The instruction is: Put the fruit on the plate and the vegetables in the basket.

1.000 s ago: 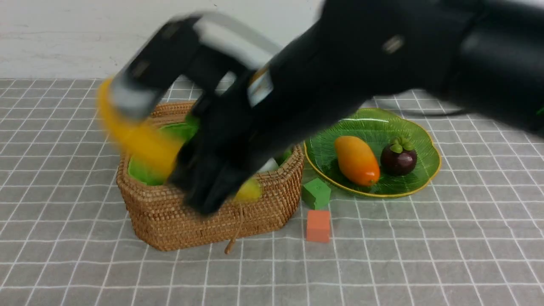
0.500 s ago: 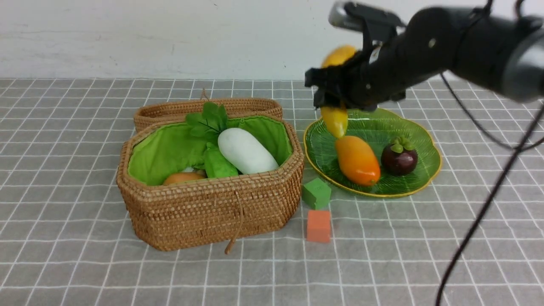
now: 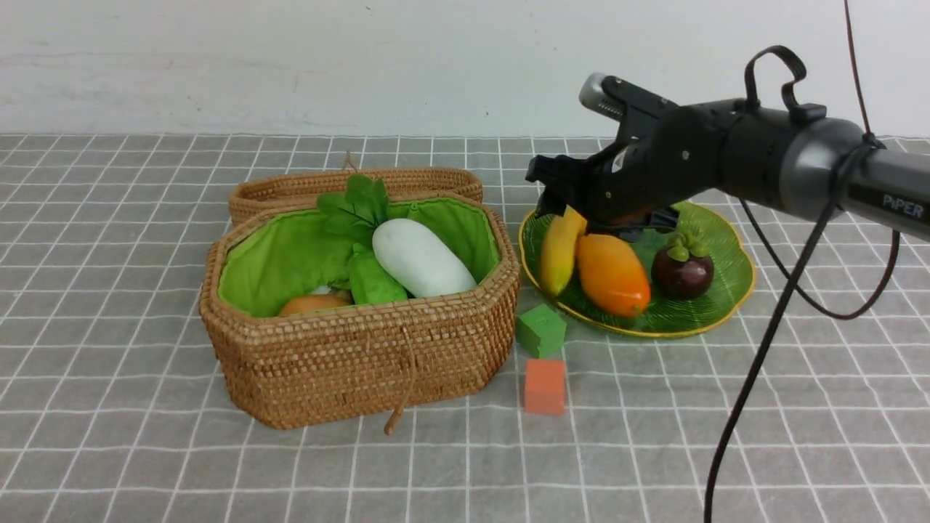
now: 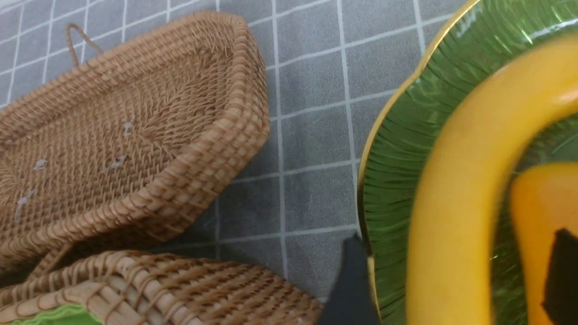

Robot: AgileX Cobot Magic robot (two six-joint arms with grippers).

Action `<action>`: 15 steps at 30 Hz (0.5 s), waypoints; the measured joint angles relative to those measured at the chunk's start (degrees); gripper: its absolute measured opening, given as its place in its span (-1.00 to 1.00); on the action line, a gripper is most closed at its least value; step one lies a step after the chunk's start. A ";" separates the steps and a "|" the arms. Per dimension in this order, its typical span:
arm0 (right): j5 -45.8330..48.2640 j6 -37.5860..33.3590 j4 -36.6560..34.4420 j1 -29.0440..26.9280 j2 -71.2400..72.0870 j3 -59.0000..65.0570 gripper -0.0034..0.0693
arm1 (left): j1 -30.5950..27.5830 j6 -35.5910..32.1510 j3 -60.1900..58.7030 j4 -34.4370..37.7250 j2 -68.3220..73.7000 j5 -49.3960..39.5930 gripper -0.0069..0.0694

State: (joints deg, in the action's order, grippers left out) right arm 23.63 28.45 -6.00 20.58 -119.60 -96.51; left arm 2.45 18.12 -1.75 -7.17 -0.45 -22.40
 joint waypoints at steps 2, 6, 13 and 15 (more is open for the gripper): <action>0.07 0.05 0.31 0.00 0.00 0.00 0.82 | 0.00 0.00 0.00 0.00 0.00 0.00 -0.19; 2.06 0.05 0.37 0.00 0.77 0.00 0.89 | 0.00 0.00 0.00 0.00 0.00 0.00 -0.19; 10.11 -7.03 2.41 0.00 12.37 0.18 0.64 | 0.00 0.00 0.00 0.00 0.00 0.00 -0.19; 14.31 -10.79 3.55 0.00 17.84 0.13 0.48 | 0.00 0.00 0.00 0.00 0.00 0.00 -0.19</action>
State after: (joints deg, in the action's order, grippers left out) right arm 37.93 17.66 -2.45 20.58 -101.76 -96.38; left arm 2.45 18.12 -1.75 -7.17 -0.45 -22.40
